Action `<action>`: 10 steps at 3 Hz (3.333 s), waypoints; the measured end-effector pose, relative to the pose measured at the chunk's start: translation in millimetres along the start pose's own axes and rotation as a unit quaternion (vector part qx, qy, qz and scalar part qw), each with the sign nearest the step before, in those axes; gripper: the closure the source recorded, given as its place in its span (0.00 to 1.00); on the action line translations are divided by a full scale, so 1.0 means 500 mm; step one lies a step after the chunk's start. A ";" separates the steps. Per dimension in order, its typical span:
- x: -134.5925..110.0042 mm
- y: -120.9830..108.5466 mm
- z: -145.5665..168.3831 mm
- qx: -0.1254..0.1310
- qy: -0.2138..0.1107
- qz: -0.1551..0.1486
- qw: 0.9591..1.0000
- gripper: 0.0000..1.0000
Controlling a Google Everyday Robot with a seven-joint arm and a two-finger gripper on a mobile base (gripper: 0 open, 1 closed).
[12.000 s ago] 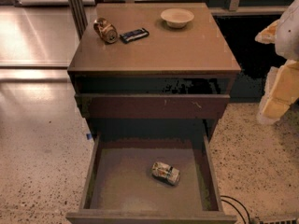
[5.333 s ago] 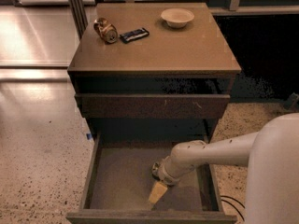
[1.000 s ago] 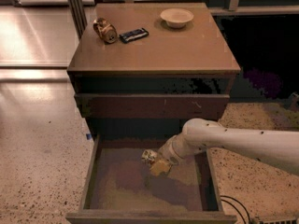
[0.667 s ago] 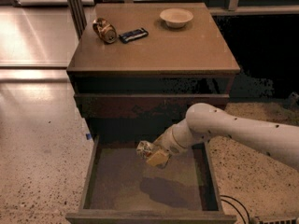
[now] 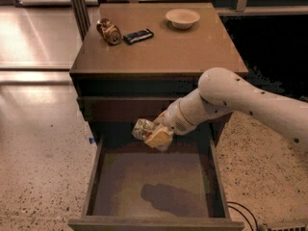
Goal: Pick 7up can from middle drawer and place on counter
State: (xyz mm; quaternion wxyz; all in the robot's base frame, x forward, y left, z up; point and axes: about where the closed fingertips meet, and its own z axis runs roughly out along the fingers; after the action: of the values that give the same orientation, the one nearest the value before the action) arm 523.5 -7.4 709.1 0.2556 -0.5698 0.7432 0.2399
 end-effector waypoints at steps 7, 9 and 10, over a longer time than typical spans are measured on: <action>-0.342 -0.160 -0.286 0.142 -0.025 -0.122 0.982 1.00; -0.375 -0.271 -0.306 0.175 -0.017 -0.118 0.977 1.00; -0.357 -0.309 -0.313 0.198 -0.012 -0.104 0.975 1.00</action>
Offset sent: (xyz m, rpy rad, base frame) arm 0.0075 -0.0020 0.0467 -0.0266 -0.0670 -0.0290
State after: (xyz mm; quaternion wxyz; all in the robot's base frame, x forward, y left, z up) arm 696.1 -15.7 933.6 0.3957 -0.5794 0.7094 0.0664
